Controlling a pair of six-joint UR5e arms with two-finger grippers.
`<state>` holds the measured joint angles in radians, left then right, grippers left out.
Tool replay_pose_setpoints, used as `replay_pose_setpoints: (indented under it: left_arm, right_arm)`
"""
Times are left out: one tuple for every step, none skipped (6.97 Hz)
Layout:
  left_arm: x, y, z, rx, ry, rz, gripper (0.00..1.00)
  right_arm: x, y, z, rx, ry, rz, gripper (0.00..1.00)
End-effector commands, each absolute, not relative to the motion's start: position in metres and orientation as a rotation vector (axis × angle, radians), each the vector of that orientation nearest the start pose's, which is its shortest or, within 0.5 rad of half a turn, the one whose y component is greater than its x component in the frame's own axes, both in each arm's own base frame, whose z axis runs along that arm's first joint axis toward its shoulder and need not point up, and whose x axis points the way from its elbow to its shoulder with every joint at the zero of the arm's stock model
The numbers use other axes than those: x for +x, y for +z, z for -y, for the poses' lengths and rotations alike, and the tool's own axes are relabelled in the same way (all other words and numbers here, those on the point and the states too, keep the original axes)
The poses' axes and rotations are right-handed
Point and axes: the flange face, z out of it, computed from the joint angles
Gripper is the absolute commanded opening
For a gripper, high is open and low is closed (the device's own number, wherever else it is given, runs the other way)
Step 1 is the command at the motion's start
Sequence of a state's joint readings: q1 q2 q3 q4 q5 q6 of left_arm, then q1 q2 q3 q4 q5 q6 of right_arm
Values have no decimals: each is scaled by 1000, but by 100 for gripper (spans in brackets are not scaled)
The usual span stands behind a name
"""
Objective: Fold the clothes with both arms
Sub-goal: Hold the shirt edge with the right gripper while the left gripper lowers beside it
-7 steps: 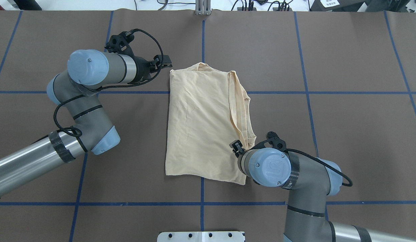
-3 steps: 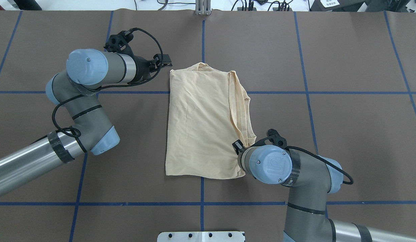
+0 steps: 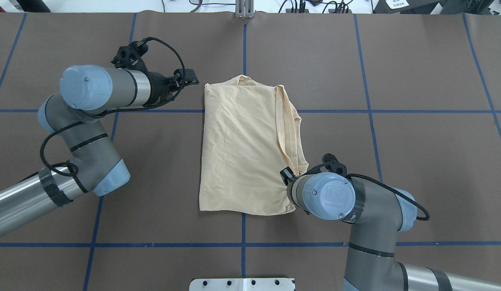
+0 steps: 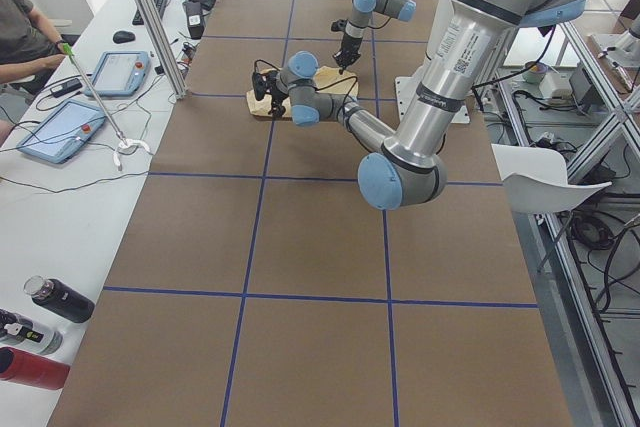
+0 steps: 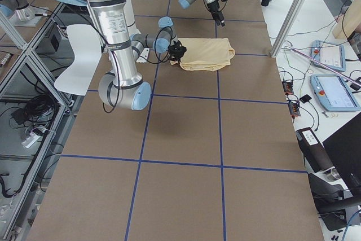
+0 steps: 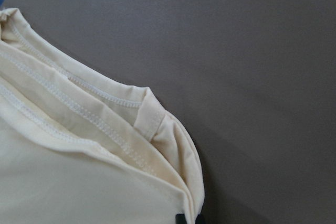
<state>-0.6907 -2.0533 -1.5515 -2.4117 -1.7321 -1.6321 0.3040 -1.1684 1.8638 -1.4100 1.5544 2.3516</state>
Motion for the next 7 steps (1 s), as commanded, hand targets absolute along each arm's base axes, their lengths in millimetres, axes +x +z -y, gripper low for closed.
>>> replay_pose_setpoints:
  left_arm:
    - [430, 293, 446, 94, -603, -1377, 99]
    - [432, 298, 396, 28, -585, -1391, 99]
    - [457, 306, 357, -34, -651, -1385, 99]
    - [484, 304, 325, -78, -695, -1382, 98]
    - [503, 298, 304, -163, -741, -1374, 96]
    - [531, 282, 281, -175, -780, -1344, 93]
    - [544, 286, 269, -136, -831, -1331, 93]
  right_arm:
    - [-519, 293, 305, -207, 1019, 883, 0]
    - [-510, 295, 301, -219, 1015, 885, 0]
    - [-510, 295, 300, -228, 1017, 886, 0]
    - [-510, 294, 300, -233, 1020, 890, 0]
    - [-511, 294, 300, -234, 1021, 892, 0]
    - [-511, 294, 300, -234, 1021, 892, 0]
    - [-509, 290, 299, -237, 1020, 901, 0]
